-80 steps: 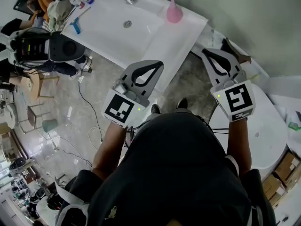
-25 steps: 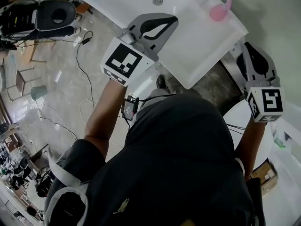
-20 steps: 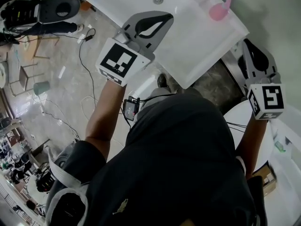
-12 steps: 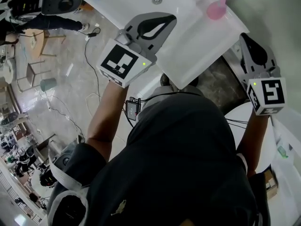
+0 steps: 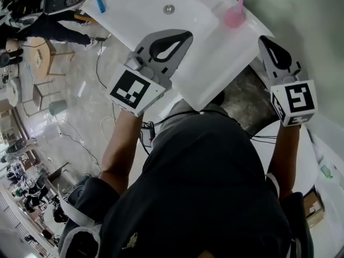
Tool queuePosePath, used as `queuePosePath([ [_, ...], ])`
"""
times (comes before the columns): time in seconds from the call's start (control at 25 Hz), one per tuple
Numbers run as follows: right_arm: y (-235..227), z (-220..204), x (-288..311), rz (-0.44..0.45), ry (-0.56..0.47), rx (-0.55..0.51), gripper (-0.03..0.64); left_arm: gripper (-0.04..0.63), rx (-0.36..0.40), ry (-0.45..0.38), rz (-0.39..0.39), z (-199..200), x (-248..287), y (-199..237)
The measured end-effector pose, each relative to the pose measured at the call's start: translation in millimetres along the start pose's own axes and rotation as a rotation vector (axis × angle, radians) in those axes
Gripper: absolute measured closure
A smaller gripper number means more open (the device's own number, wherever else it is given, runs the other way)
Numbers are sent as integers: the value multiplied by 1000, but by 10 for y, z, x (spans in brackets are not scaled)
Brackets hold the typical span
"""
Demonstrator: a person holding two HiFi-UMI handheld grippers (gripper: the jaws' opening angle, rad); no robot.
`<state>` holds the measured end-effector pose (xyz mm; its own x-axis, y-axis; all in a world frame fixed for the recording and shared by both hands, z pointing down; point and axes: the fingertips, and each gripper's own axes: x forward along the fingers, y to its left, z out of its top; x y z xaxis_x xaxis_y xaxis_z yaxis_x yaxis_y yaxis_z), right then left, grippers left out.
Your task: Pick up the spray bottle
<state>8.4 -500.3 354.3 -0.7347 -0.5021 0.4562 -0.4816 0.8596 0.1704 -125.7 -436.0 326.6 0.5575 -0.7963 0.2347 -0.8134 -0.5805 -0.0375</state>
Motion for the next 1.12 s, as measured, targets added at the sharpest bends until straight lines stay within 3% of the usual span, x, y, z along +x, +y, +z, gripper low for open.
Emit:
queuePosePath([
  [0.16, -193, -13, -116, -41, 34, 4, 606, 592, 8, 2, -44, 51, 216, -133],
  [0.52, -354, 55, 237, -126, 104, -2, 606, 592, 4, -48, -144, -15, 267, 158],
  [0.76, -396, 20, 535, -136, 157, -23, 606, 592, -8, -70, -212, -140, 361, 234],
  [0.96, -545, -147, 799, -109, 196, -9, 598, 592, -20, -48, -200, -223, 538, 261],
  [1.12, -647, -327, 1009, -68, 207, 29, 495, 592, -44, -19, -158, -274, 633, 318],
])
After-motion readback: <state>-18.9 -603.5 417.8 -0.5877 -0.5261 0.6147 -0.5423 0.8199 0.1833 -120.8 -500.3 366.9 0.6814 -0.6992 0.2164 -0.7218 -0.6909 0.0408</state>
